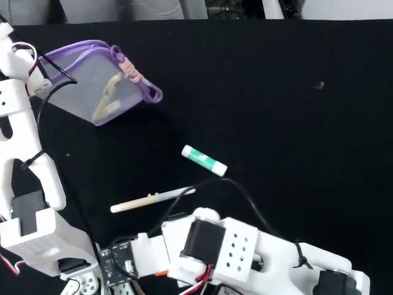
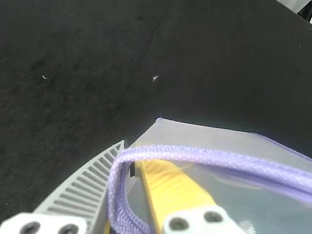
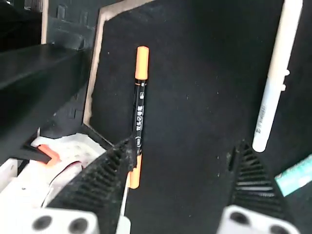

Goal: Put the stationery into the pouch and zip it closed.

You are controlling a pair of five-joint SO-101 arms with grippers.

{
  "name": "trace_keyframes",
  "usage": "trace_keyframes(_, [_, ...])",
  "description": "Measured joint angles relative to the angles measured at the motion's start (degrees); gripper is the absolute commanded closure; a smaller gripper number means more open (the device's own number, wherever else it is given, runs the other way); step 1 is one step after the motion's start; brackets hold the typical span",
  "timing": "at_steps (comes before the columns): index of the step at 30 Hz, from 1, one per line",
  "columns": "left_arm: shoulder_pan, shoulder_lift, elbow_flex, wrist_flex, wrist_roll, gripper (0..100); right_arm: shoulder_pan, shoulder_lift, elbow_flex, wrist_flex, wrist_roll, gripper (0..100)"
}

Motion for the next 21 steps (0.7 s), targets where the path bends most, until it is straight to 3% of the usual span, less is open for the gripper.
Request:
trace_keyframes(7, [-2.11, 0.26, 0.09, -1.67, 0.0, 97, 0.09, 0.0, 12.75, -14.51, -0.7, 70.6])
trace_keyframes(14, [-2.11, 0.26, 0.09, -1.67, 0.0, 97, 0.09, 0.0, 16.0, -18.37, -3.52, 70.6])
trace_keyframes(21, [-2.11, 0.26, 0.09, -1.67, 0.0, 97, 0.0, 6.59, 19.6, -29.63, -7.03, 70.6])
